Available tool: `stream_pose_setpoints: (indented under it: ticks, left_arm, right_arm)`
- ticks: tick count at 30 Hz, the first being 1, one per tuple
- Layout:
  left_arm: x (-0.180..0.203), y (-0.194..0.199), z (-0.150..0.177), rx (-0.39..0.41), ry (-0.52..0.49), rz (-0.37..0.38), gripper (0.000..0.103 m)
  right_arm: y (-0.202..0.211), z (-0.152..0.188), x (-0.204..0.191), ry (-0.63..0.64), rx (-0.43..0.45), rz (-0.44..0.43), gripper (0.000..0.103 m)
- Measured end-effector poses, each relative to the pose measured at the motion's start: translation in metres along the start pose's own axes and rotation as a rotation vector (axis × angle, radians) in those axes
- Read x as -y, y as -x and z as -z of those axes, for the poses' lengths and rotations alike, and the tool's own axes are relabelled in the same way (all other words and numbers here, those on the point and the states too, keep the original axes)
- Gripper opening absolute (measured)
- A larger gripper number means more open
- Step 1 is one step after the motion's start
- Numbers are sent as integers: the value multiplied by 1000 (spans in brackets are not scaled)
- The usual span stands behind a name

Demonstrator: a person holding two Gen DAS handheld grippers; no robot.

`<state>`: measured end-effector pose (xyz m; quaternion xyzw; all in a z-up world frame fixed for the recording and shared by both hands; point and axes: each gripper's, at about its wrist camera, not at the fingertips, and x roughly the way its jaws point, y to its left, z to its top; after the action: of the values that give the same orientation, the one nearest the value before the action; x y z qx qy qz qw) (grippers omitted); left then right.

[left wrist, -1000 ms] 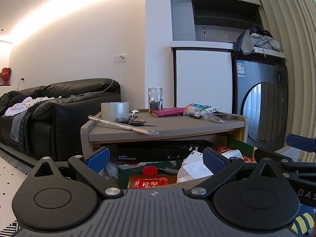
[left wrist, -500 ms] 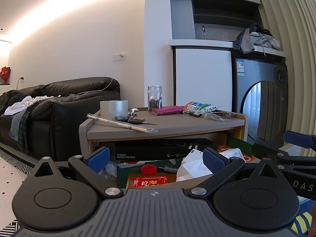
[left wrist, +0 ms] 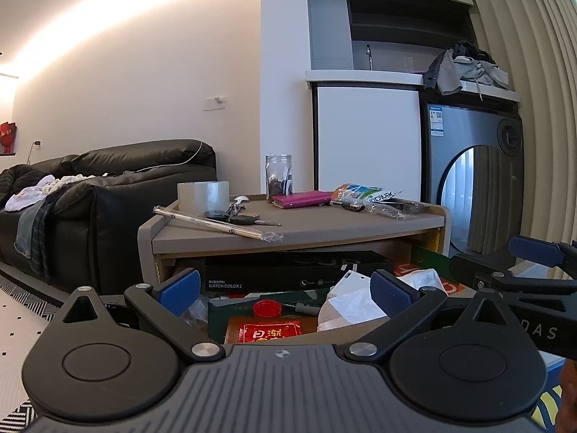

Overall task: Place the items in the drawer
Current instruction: 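Raise the left gripper over the nightstand top toward the silver blister pack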

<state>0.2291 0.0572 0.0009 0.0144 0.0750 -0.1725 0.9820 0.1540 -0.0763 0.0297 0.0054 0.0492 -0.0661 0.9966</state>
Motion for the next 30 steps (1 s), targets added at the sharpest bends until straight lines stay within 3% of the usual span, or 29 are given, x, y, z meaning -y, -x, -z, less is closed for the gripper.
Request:
stream_pose_setpoints:
  ticks: [25, 30]
  left_arm:
    - [-5, -11, 2, -7, 19, -31, 103]
    - [-9, -13, -10, 8, 72, -45, 103]
  right_arm:
    - [-25, -9, 13, -3, -19, -11, 82]
    - [-24, -7, 16, 36, -23, -13, 82]
